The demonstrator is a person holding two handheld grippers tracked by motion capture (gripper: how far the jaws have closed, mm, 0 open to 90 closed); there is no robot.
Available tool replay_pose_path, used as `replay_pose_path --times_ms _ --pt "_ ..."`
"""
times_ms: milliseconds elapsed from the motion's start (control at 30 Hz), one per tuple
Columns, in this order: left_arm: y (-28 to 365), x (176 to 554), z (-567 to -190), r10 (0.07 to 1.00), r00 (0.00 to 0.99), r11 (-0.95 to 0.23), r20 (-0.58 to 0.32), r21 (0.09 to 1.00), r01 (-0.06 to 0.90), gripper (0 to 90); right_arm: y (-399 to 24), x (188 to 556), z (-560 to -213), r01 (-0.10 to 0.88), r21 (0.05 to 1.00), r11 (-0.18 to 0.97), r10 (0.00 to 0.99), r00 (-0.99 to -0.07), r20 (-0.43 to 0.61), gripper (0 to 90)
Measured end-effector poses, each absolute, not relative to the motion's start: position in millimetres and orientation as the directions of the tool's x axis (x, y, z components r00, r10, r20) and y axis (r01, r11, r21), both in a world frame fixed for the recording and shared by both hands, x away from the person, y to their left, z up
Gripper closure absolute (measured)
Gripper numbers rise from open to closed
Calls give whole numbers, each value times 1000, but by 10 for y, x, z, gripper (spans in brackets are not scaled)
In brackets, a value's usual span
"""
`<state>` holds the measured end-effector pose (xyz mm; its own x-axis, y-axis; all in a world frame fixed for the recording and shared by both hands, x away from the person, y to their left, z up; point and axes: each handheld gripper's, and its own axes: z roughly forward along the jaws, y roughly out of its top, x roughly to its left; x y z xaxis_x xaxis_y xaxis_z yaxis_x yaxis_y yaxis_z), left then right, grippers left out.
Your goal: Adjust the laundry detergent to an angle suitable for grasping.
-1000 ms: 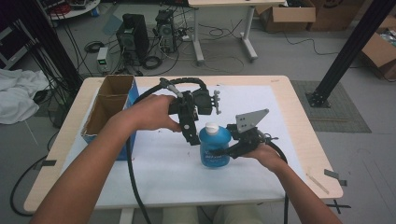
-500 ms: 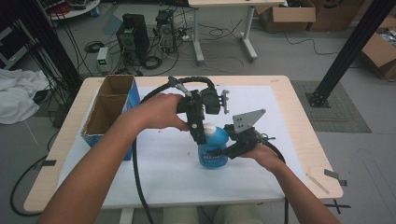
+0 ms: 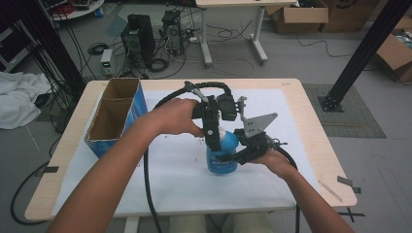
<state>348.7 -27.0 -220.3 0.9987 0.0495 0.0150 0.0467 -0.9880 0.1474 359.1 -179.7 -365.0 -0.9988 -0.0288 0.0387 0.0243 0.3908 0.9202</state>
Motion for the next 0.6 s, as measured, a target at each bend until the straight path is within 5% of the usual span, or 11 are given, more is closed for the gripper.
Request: replay_pose_path --times_ms 600 --pt "-371 3509 -2371 23 1000 -991 0 133 23 217 -1777 3589 -3584 20 923 385 -36 -999 37 443"
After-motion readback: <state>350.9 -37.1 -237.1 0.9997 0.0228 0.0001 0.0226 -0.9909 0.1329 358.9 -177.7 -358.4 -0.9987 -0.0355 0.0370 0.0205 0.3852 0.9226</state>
